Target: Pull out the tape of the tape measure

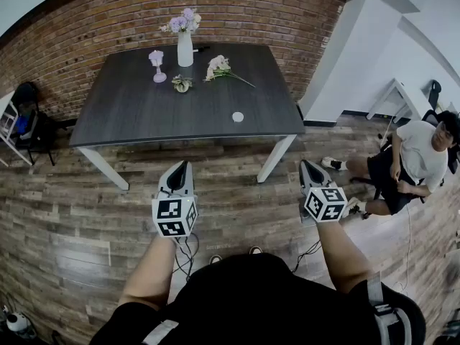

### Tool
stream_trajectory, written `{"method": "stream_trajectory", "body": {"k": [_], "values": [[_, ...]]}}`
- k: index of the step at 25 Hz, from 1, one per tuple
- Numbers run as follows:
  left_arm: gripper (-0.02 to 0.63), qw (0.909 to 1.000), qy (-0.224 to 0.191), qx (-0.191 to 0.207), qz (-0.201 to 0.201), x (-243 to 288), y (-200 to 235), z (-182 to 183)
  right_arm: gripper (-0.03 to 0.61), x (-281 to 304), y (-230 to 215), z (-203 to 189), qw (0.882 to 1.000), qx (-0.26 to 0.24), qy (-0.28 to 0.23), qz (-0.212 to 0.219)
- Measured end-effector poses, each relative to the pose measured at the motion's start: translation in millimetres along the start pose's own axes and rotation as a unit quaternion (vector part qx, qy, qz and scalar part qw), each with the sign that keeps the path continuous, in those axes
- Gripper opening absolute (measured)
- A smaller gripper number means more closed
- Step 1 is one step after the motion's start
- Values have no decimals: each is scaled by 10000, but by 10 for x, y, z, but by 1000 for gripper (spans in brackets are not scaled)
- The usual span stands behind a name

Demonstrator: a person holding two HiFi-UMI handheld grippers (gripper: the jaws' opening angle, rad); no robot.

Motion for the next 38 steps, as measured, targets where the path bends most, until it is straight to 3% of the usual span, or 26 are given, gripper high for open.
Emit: {"method": "stream_trajectory", "body": {"k": [7, 17, 23, 25, 26, 29, 34, 38], "values": [[9, 9995, -28, 275, -143, 80, -34, 59, -5, 37, 8, -6, 9999, 57, -61, -104], [9, 9992, 41, 299, -263, 161, 10, 139, -3, 156, 2, 128, 9990, 254, -282, -232], [9, 9991, 287, 239, -224, 318, 75, 15, 6, 370, 125, 68, 9995, 43, -266, 186], [9, 9987, 357, 287, -230, 422, 64, -17, 135, 501, 127, 33, 9991, 11, -257, 350], [9, 9984, 395, 334, -229, 477, 58, -28, 144, 578, 122, 10, 9989, -29, -229, 416], [9, 9976, 520, 427, -166, 642, 83, -58, 150, 872, 103, -92, 9976, -120, -100, 676], [9, 9976, 646, 215, 122, 1094, 171, -155, 150, 1537, -33, -288, 9941, -135, 102, 1076], [9, 9972, 651, 292, 212, 1574, 116, -51, 150, 2092, -188, -300, 9886, -267, 188, 1470]]}}
Point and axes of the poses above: the fingertips, and each gripper's own axes: x forward along the fingers, y to its left, z out of its top, the point moved 5 cm from there along -x, backward along the fingers, and after that the axes turned 15 degrees about -x, right-handed, at the moved point
